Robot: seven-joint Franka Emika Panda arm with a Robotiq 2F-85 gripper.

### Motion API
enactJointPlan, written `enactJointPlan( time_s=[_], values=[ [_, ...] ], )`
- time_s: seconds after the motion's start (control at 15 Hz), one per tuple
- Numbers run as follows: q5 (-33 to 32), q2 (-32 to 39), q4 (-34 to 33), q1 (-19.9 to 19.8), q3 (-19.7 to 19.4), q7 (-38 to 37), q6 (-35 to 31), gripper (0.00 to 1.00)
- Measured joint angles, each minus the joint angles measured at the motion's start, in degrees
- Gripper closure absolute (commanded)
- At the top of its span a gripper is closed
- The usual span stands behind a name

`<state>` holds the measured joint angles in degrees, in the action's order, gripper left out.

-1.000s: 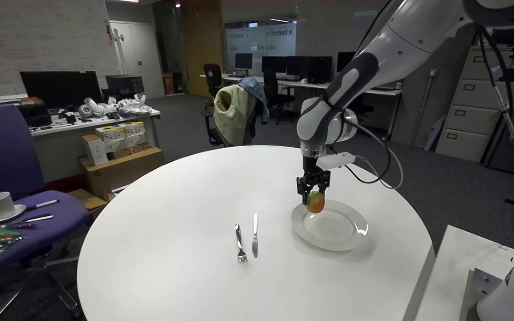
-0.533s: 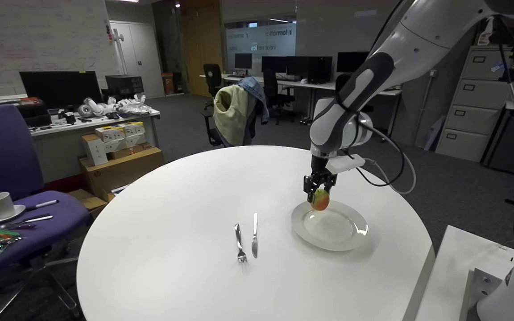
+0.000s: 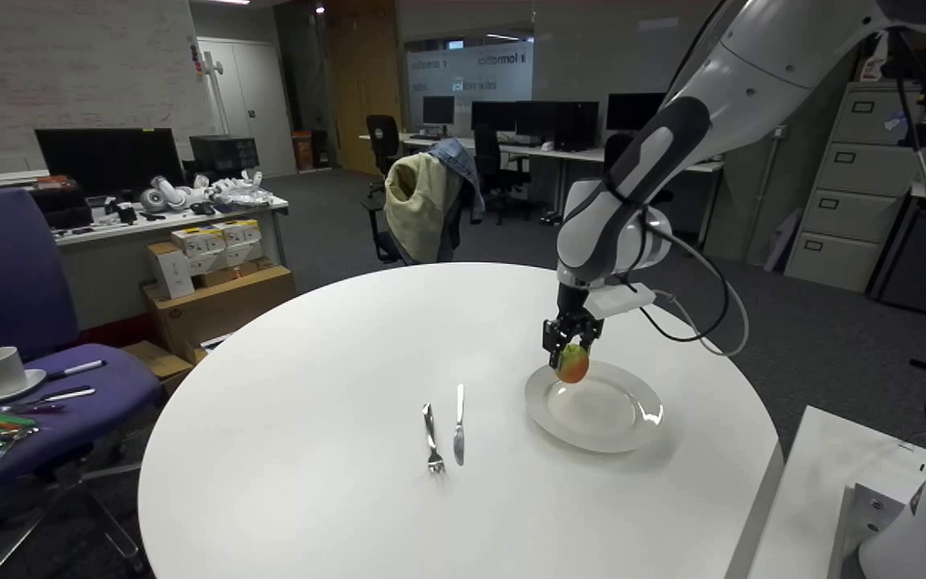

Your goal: Put the apple on the white plate.

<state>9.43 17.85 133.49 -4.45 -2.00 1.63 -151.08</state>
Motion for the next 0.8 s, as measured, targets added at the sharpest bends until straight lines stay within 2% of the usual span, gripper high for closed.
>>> enactJointPlan(
  time_s=[0.8],
  values=[
    [0.82,2.68,1.01,0.02,1.29,-0.36,0.35,0.51]
  ],
)
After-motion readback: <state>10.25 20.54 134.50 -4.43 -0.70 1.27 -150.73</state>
